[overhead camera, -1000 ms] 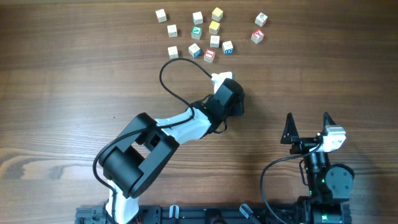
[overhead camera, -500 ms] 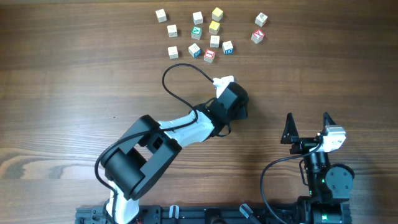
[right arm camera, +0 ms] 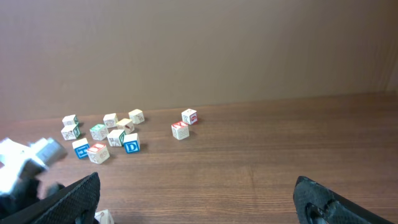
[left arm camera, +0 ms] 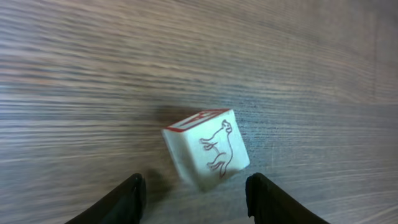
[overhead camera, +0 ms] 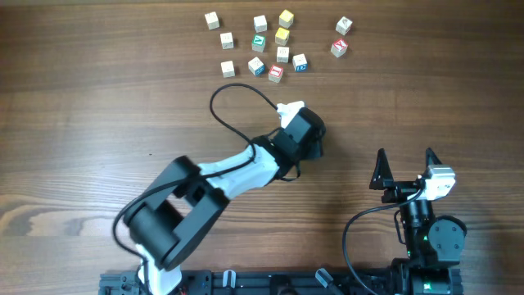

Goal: Form a horizontal line

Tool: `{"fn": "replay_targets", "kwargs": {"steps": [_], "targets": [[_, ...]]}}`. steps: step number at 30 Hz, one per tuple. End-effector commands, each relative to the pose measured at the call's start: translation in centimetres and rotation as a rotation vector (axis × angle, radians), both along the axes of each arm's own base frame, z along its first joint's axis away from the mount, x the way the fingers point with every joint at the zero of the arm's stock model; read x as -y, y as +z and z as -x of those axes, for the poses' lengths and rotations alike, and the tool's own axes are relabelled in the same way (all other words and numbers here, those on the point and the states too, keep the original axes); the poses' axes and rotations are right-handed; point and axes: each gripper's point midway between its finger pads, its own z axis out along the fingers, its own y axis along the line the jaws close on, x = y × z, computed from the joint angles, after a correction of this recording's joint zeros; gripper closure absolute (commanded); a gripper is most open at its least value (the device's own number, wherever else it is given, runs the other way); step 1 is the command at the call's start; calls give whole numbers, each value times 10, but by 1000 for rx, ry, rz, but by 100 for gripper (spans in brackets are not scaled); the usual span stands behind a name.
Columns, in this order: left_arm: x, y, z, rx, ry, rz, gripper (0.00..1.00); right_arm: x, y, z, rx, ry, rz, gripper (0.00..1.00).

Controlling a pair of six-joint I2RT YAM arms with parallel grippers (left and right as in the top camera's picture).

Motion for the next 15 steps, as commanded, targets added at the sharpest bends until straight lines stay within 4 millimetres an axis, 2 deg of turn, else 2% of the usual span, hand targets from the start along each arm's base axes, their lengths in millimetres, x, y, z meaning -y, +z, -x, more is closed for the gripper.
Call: {"fn": "replay_targets", "kwargs": {"steps": [1,3,8,9,10,12,15], "targets": [[-12,67,-26,161,-11,31,37,2,2,0,11,-10,18,0],[-23,104,-42,246,-20,35,30,2,2,0,11,-10,18,1],[-43,183,-83,357,-41,-1,6,2,2,0,11,-10,18,0],[-47,205,-93,389,-55,-26,1,2,2,0,11,-10,18,0],[-50,227,-103,420,-66,-46,0,2,2,0,11,-10,18,0],[-53,257,-115,461,-78,-68,0,2,2,0,11,-10,18,0],[-56,291,-137,505,-68,-83,0,2,2,0,11,-10,19,0]]}}
